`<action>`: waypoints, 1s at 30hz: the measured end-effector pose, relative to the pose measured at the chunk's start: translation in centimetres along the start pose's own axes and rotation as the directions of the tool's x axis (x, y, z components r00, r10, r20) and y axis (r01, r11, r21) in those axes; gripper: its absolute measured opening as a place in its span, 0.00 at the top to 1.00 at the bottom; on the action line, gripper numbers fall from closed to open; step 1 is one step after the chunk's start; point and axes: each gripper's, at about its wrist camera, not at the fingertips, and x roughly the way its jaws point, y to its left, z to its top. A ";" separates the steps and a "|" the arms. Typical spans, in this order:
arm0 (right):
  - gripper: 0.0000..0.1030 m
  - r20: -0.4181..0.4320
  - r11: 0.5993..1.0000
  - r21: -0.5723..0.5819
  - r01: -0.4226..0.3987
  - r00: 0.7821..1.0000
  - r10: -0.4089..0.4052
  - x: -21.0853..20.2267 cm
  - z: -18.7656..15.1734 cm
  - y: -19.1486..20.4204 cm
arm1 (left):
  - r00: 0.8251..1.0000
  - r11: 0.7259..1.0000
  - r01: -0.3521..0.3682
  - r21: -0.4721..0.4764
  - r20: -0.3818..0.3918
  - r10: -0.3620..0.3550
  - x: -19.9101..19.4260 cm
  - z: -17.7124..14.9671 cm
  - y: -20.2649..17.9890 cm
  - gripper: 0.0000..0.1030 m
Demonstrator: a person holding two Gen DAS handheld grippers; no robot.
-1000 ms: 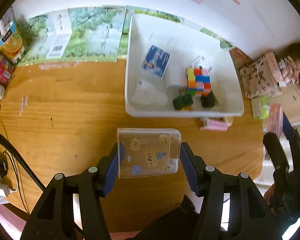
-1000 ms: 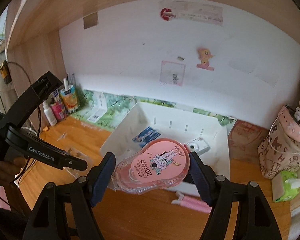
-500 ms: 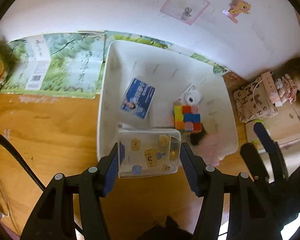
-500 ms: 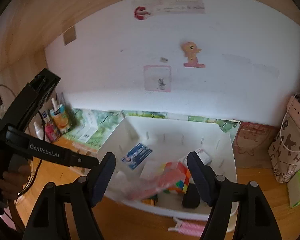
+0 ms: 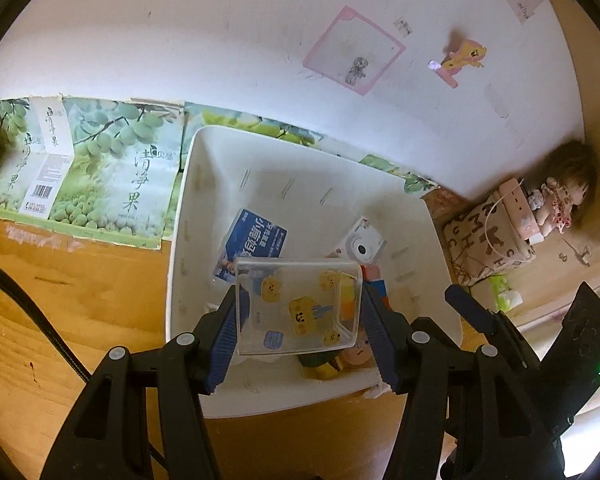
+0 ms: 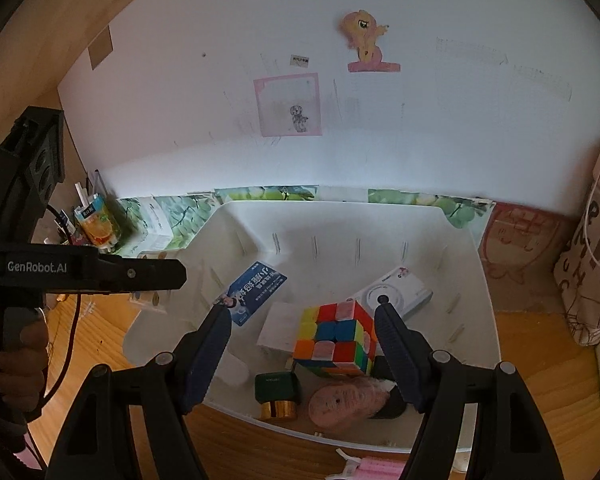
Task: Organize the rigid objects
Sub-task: 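Lift and carry the clear box and tape roller with both tools over the bin, then open both tools to drop the clear box and tape roller into the bin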
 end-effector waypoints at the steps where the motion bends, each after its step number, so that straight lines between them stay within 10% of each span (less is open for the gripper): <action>1: 0.27 0.001 1.000 0.003 -0.001 1.000 0.001 0.0 0.0 0.0 | 1.000 1.000 0.001 0.008 0.007 -0.001 -0.1 0.0 -0.1 0.40; 30: 0.21 0.111 0.991 0.132 0.031 0.993 -0.046 -9.3 -1.7 4.9 | 0.967 0.986 0.104 0.128 0.217 -0.131 -10.7 -3.9 -1.5 0.19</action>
